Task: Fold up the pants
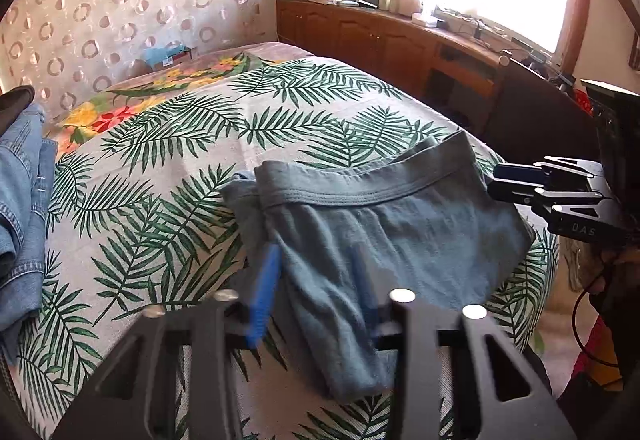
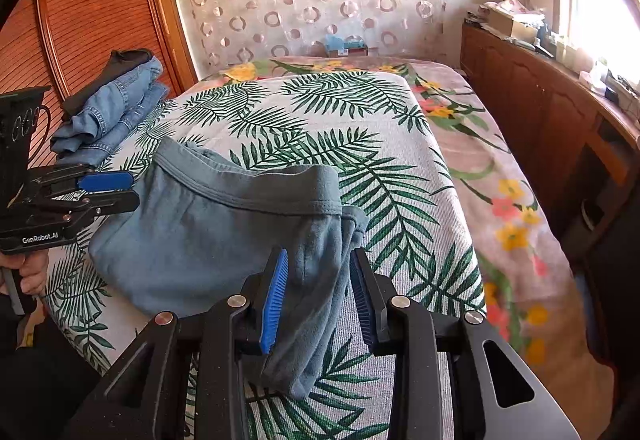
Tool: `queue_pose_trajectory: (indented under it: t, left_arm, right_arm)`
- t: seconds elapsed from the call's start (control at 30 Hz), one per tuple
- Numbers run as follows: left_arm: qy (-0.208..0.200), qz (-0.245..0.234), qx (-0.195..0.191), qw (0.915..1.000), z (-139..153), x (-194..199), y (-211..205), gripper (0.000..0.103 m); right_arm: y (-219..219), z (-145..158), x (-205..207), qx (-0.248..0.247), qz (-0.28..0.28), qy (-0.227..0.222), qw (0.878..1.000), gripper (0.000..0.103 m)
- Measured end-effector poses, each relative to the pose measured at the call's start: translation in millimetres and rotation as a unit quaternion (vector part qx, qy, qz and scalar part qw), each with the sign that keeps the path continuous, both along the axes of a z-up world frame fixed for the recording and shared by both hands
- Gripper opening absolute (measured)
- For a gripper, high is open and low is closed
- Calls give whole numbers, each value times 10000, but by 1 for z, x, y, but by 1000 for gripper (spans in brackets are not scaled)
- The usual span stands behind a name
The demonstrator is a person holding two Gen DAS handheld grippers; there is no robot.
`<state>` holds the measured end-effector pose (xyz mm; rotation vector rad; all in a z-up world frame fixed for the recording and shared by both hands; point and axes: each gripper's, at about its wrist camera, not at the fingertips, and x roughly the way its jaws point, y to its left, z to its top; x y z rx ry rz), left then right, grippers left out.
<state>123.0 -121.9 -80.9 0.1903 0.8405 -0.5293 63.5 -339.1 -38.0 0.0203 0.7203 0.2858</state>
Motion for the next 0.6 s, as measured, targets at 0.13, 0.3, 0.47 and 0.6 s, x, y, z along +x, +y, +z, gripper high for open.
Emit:
queue_pose_trajectory:
  t: [0.13, 0.3, 0.47, 0.6]
  left_arm:
    - [47, 28, -39, 10000, -1, 3, -2, 17]
    - [95, 58, -89, 9999, 0, 7, -4, 17]
    - [16, 154, -46, 9999, 3, 8, -3, 48]
    - [-53, 220, -208, 9995, 7, 8, 2, 83]
  right_arm:
    - [-1, 0, 0, 15, -18, -1, 10000, 33]
    - [-3, 0, 0, 23, -29, -9, 10000, 33]
    - [-3, 0, -1, 39, -29, -15, 10000, 33]
    - [-1, 0, 0, 44, -11, -24, 10000, 33]
